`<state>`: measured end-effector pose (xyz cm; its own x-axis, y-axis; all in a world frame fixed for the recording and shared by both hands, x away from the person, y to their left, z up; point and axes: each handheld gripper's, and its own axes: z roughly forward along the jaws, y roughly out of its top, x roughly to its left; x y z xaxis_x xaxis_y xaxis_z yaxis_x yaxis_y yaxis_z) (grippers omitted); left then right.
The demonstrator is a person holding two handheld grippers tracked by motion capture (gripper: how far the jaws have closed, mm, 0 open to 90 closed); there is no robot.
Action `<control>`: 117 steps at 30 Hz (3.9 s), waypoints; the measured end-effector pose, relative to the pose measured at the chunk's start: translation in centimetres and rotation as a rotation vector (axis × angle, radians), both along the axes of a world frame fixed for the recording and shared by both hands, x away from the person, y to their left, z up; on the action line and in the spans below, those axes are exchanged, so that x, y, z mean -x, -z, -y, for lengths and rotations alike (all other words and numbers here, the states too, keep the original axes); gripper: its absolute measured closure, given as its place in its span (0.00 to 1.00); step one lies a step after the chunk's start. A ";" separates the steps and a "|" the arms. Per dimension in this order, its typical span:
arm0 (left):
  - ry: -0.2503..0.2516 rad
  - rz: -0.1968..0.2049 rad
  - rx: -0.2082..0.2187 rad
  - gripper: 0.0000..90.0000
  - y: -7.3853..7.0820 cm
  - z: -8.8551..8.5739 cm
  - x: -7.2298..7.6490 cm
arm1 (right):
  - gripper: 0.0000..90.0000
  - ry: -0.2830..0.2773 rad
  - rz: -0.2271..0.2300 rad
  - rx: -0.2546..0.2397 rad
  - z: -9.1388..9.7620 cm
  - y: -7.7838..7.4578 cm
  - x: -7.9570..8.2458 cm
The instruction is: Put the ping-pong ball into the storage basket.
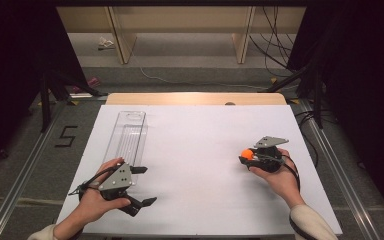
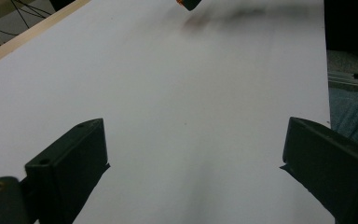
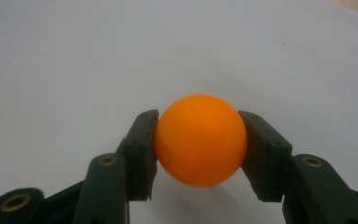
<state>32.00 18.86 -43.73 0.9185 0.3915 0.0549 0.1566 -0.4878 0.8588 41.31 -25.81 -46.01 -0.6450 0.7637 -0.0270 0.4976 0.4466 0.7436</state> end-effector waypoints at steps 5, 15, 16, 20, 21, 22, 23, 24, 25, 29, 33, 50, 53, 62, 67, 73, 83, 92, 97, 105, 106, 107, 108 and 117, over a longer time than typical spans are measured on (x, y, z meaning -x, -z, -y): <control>0.001 0.000 -0.001 0.07 0.0 0.0 0.0 | 0.57 -0.011 0.021 -0.019 -0.6 -0.6 0.0; 0.000 0.000 0.003 0.07 0.0 0.0 -0.1 | 0.57 -0.059 0.050 -0.044 -3.0 -1.4 -0.5; -0.003 0.001 0.004 0.07 0.0 0.0 0.0 | 0.57 -0.064 0.054 -0.047 -3.2 -1.5 -0.5; -0.003 0.002 0.004 0.07 0.0 0.0 0.0 | 0.57 -0.081 0.063 -0.055 -4.1 -1.7 -0.6; -0.002 0.002 0.003 0.07 0.0 0.0 0.0 | 0.57 -0.083 0.064 -0.057 -4.3 -1.8 -0.6; -0.002 0.002 0.003 0.07 0.0 0.0 0.0 | 0.57 -0.086 0.064 -0.057 -4.4 -1.8 -0.6; -0.002 0.002 0.003 0.07 0.0 0.0 0.0 | 0.57 -0.089 0.065 -0.060 -4.5 -1.8 -0.6; -0.003 0.002 0.004 0.07 0.0 0.0 0.0 | 0.57 -0.091 0.067 -0.061 -4.7 -1.9 -0.6; -0.003 0.002 0.004 0.07 0.0 0.0 0.0 | 0.57 -0.092 0.066 -0.062 -4.8 -1.9 -0.6; -0.002 0.002 0.003 0.07 0.0 0.0 0.0 | 0.57 -0.099 0.069 -0.066 -5.2 -2.0 -0.7; -0.002 0.003 0.004 0.07 0.0 0.0 0.0 | 0.57 -0.108 0.074 -0.071 -5.5 -2.1 -0.7; 0.001 0.004 0.003 0.07 0.0 0.2 -0.1 | 0.57 -0.124 0.091 -0.091 -6.4 -2.5 -0.7; 0.002 0.004 0.004 0.07 0.0 0.2 -0.1 | 0.57 -0.130 0.093 -0.093 -6.8 -2.6 -0.7; 0.001 0.005 0.005 0.07 0.0 0.2 -0.1 | 0.57 -0.155 0.106 -0.109 -8.3 -2.9 -0.8; 0.001 0.006 0.005 0.07 0.0 0.2 -0.1 | 0.57 -0.167 0.110 -0.120 -9.1 -3.1 -1.0; 0.000 0.005 0.005 0.07 0.0 0.2 -0.1 | 0.57 -0.182 0.113 -0.124 -10.1 -3.1 -1.2; 0.000 0.005 0.006 0.07 0.0 0.2 -0.1 | 0.57 -0.193 0.116 -0.138 -11.1 -3.2 -1.4; -0.001 0.006 0.009 0.07 0.0 0.2 -0.1 | 0.57 -0.201 0.120 -0.148 -11.7 -3.4 -1.6; -0.001 0.006 0.008 0.07 0.0 0.2 -0.1 | 0.57 -0.204 0.121 -0.153 -12.0 -3.4 -1.7; -0.001 0.006 0.009 0.07 0.0 0.2 -0.1 | 0.57 -0.209 0.122 -0.163 -12.6 -3.5 -1.8; -0.001 0.006 0.009 0.07 0.0 0.2 -0.1 | 0.57 -0.210 0.121 -0.164 -12.6 -3.5 -1.8; -0.001 0.007 0.009 0.07 0.0 0.2 -0.1 | 0.57 -0.212 0.121 -0.164 -12.7 -3.5 -1.9; -0.001 0.007 0.009 0.07 0.0 0.2 -0.1 | 0.57 -0.212 0.121 -0.166 -12.7 -3.5 -1.9; 0.000 0.007 0.009 0.07 -0.1 0.1 -0.1 | 0.57 -0.217 0.122 -0.172 -13.2 -3.5 -2.0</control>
<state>32.08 18.71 -43.68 0.9180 0.3923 0.0577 0.1509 -0.4802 0.8641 43.29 -12.63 -42.47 -0.7936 0.6084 0.0032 0.3066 0.3954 0.8658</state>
